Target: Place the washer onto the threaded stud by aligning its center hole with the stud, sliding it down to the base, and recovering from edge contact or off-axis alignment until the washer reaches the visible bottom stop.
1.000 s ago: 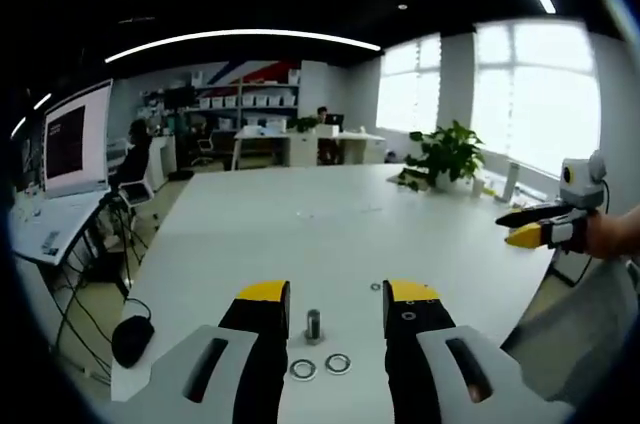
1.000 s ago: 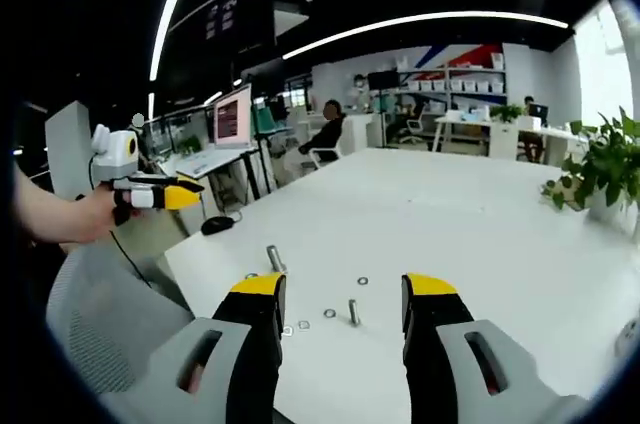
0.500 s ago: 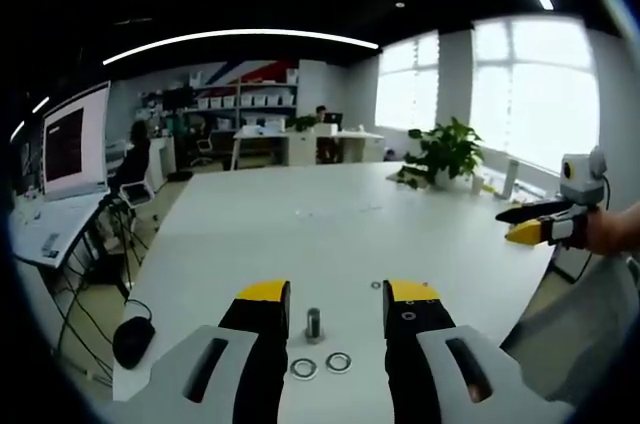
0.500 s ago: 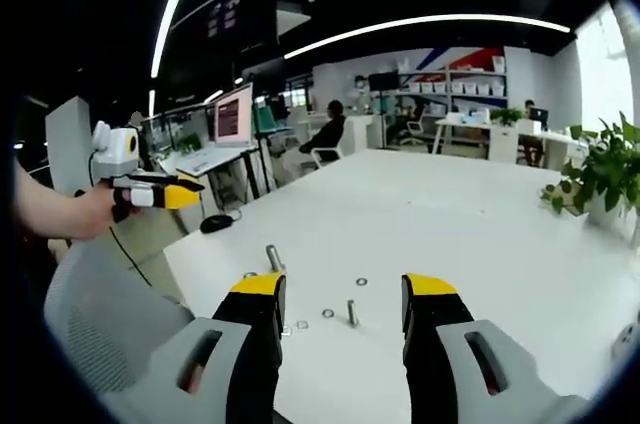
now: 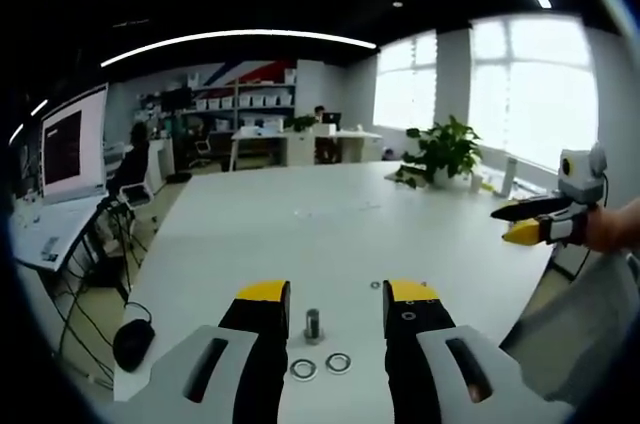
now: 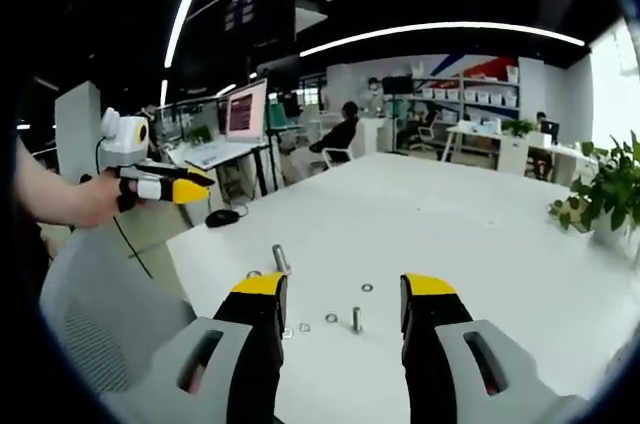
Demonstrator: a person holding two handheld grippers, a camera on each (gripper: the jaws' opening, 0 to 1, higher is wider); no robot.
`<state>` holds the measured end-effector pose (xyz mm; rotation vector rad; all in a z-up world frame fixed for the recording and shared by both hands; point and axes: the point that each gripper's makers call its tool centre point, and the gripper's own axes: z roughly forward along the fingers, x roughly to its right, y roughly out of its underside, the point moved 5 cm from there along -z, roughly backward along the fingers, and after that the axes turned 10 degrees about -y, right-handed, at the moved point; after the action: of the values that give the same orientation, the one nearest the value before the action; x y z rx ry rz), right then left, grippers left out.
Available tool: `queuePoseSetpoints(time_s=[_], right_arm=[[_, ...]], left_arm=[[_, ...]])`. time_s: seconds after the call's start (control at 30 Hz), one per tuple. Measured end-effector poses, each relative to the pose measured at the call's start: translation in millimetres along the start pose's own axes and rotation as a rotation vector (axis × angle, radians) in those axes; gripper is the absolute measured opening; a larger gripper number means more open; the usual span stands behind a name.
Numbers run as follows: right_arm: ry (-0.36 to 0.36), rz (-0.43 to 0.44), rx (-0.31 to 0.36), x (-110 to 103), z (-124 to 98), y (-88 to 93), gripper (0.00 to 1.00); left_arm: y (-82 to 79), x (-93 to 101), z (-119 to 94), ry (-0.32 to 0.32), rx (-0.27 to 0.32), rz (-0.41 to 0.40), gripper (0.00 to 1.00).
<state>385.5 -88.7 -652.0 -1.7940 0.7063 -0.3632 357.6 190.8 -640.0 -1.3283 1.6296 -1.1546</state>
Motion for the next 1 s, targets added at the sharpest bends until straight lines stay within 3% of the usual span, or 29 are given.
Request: queuePoseSetpoints(time_s=[0.67,1.0], right_arm=[[-0.079,-0.016,-0.002,-14.9,8.1,2.4,0.48],[-0.076,-0.011,-0.005,-13.6,7.4,4.1,0.48]], left_arm=[[3.0,0.2,0.9,0.000,-0.015,0.001,0.35],[4.1,1.4,0.7,0.003,-0.021,0.001,0.35]])
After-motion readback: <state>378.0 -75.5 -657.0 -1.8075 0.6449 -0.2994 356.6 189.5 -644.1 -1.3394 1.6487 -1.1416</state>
